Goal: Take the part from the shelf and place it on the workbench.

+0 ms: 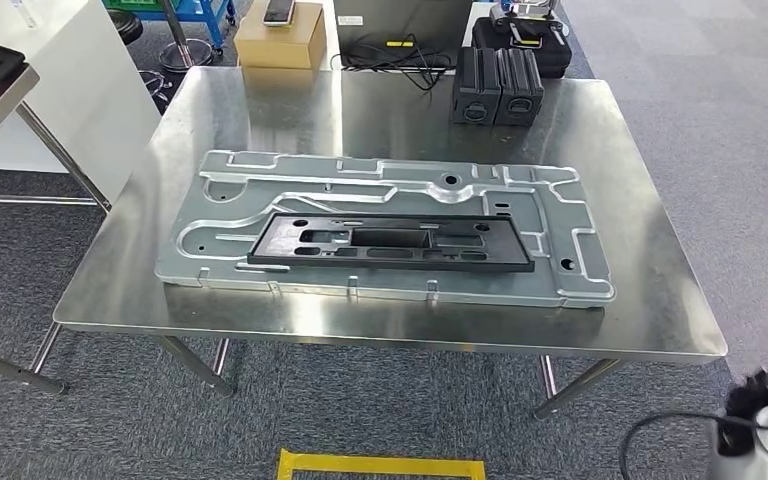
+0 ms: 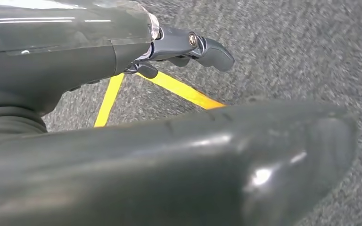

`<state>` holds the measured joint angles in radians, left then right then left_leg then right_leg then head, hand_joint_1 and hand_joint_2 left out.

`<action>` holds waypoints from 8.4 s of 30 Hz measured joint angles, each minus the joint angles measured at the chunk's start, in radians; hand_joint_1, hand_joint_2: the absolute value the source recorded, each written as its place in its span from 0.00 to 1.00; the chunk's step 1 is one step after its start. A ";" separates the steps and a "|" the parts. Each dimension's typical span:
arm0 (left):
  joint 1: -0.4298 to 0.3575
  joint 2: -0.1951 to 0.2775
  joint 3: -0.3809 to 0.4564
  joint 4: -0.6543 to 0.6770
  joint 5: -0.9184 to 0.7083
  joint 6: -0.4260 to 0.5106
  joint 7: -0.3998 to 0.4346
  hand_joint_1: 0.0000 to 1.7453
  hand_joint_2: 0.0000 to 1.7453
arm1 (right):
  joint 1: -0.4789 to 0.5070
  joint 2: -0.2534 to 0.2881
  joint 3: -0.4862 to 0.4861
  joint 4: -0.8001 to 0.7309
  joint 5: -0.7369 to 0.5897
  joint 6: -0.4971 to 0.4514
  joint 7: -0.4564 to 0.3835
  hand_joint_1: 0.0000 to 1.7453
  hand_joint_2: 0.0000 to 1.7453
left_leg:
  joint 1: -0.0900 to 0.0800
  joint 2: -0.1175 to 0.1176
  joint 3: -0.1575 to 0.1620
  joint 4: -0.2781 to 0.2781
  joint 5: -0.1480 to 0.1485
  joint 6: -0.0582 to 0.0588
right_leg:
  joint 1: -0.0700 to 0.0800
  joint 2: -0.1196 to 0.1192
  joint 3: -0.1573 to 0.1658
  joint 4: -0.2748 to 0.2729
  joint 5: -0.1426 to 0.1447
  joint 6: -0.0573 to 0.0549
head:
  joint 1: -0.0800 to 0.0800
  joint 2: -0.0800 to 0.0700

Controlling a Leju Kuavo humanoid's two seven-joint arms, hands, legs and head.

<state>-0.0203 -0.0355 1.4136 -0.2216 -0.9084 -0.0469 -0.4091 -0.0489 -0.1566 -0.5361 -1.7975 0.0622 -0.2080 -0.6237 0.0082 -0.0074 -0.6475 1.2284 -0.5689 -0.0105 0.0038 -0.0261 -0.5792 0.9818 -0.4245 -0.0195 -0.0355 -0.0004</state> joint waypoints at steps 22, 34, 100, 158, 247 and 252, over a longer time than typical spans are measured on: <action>-0.002 -0.047 0.031 0.004 -0.088 -0.060 0.061 0.00 0.00 | 0.042 0.154 -0.812 1.301 1.305 0.152 0.550 0.00 0.00 | -0.004 0.007 0.022 -0.239 0.211 0.014 | 0.000 0.028 0.141 -0.026 -0.100 0.022 | -0.004 0.000; -0.009 -0.049 -0.022 0.008 -0.169 -0.089 0.107 0.00 0.00 | 0.013 0.211 -0.827 1.531 1.315 0.213 0.615 0.00 0.00 | -0.005 0.007 0.218 -0.215 0.041 0.009 | 0.008 0.013 -0.038 0.003 0.037 0.001 | -0.005 0.000; -0.041 -0.045 -0.065 0.010 -0.201 -0.085 0.082 0.00 0.00 | 0.004 0.200 -0.875 1.574 1.258 0.258 0.569 0.00 0.00 | -0.013 0.018 0.221 -0.296 0.052 0.042 | -0.004 0.028 -0.049 0.018 0.021 0.035 | -0.005 0.000; -0.047 -0.051 -0.066 0.011 -0.192 -0.051 0.115 0.00 0.00 | 0.001 0.195 -0.823 1.576 1.365 0.325 0.558 0.00 0.00 | -0.008 0.066 0.140 -0.237 0.085 0.012 | 0.002 -0.058 0.103 -0.011 -0.083 0.014 | -0.005 0.000; -0.059 0.013 -0.036 0.012 -0.192 -0.008 0.298 0.00 0.00 | -0.030 0.232 -0.843 1.596 1.036 0.324 0.661 0.00 0.00 | 0.029 0.036 0.063 -0.133 0.071 -0.044 | -0.029 -0.062 0.076 -0.011 -0.062 0.019 | -0.006 0.000; -0.057 0.016 -0.045 0.013 -0.198 -0.013 0.296 0.00 0.00 | -0.038 0.228 -0.822 1.596 1.050 0.323 0.667 0.00 0.00 | 0.026 0.041 0.098 -0.210 0.094 -0.004 | -0.029 -0.091 0.081 0.012 -0.079 0.057 | -0.006 0.000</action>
<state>-0.0773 -0.0192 1.3684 -0.2090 -1.1062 -0.0598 -0.1128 -0.0869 0.0711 -1.3581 -0.2018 1.1126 0.1149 0.0428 0.0338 0.0336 -0.5495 1.0180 -0.4749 -0.0150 -0.0255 -0.1174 -0.4985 0.9935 -0.5039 0.0377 -0.0412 -0.0004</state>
